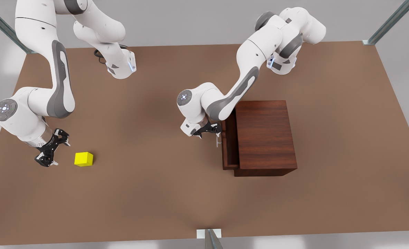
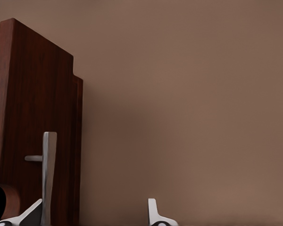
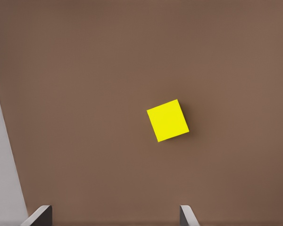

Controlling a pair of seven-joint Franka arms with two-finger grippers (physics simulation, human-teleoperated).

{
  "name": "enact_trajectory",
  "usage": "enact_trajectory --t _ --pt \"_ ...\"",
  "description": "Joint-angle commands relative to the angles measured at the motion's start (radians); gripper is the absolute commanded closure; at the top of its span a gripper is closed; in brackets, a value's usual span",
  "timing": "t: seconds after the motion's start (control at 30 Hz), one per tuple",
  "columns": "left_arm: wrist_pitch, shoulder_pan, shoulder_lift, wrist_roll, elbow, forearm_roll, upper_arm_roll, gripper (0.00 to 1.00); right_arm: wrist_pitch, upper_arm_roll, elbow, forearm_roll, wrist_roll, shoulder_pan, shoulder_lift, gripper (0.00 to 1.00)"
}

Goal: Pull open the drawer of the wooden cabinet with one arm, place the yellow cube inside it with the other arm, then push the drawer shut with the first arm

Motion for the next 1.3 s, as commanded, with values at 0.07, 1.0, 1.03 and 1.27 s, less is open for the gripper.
enact_trajectory --t 0.07,1.0,1.03,1.27 --pt "-0.002 -0.01 0.018 -0.011 0.034 0.002 0.0 0.0 0.0 0.0 0.001 0.0 0.009 0.0 -0.001 0.0" --pt "-0.001 -0.063 0.068 -0.026 0.108 0.002 0.005 0.0 -0.065 0.008 0.027 -0.06 -0.139 0.054 -0.001 0.0" --pt "-0.05 -0.066 0.067 -0.025 0.143 -0.001 -0.006 0.0 -0.08 0.009 0.033 -0.06 -0.176 0.055 -0.001 0.0" --pt "-0.36 -0.008 -0.044 0.178 0.226 -0.1 -0.018 0.0 -0.146 0.031 0.036 -0.06 -0.409 0.089 0.017 0.0"
